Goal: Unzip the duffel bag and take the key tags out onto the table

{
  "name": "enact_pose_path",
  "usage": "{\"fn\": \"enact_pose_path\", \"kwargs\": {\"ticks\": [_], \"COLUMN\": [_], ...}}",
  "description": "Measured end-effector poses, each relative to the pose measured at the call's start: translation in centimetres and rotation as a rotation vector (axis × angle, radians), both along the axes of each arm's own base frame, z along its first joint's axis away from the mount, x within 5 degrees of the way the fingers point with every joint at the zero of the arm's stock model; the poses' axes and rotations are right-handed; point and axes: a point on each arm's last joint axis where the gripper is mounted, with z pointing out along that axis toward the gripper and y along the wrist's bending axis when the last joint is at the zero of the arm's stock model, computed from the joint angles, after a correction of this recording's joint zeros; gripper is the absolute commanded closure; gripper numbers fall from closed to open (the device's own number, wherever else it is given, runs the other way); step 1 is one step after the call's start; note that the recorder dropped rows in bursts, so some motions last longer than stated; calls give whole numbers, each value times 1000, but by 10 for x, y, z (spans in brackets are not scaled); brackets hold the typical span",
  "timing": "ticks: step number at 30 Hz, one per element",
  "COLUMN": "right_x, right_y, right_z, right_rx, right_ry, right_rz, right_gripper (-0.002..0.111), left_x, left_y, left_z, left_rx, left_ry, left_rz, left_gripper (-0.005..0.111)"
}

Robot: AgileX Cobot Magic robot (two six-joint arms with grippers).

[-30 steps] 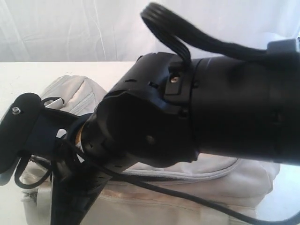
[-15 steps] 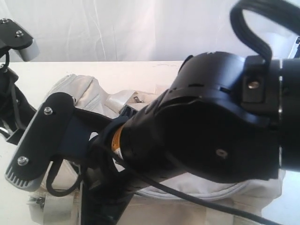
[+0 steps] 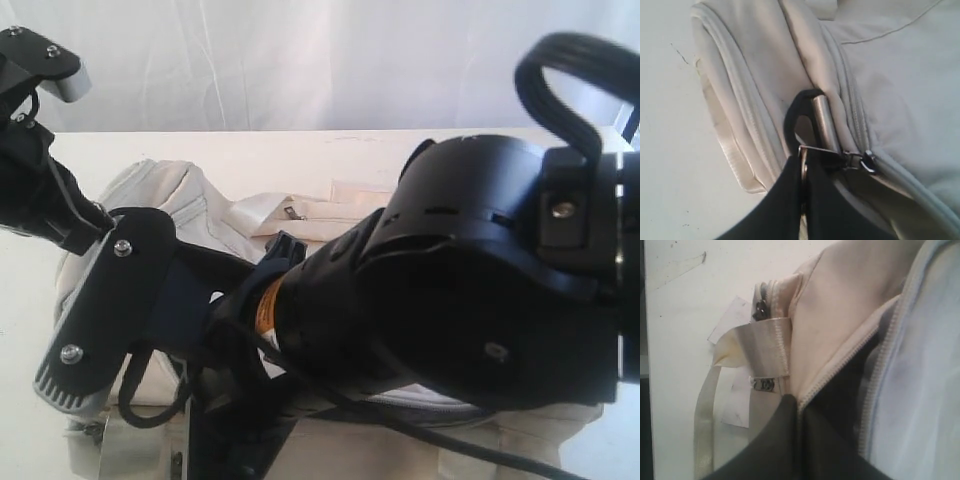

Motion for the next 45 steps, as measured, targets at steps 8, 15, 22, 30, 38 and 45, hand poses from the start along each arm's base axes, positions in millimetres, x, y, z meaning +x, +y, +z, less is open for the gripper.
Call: {"fn": "enact_pose_path", "kwargs": {"ticks": [8, 15, 22, 30, 38, 45], "right_x": [-2, -8, -11, 11, 24, 25], "right_y": [-2, -9, -17, 10, 30, 31], "right_z": [-1, 22, 59, 38, 3, -3], "right_rx": [-14, 20, 163, 172, 103, 78], "right_ry": [21, 58, -25, -144, -131, -116], "right_rz": [-6, -42, -63, -30, -13, -15], "right_gripper": [104, 59, 53, 48, 89, 108], "left_x": [3, -8, -16, -23, -24, 1], "left_y": [-8, -11, -10, -10, -10, -13], "left_z": [14, 21, 26, 44, 51, 41], "left_rx": [-72, -77, -78, -83, -82, -76], "left_ry": [56, 155, 169, 128, 117, 71], "left_rz": [-159, -245, -262, -277, -286, -261], "left_gripper": [107, 107, 107, 107, 107, 107]}}
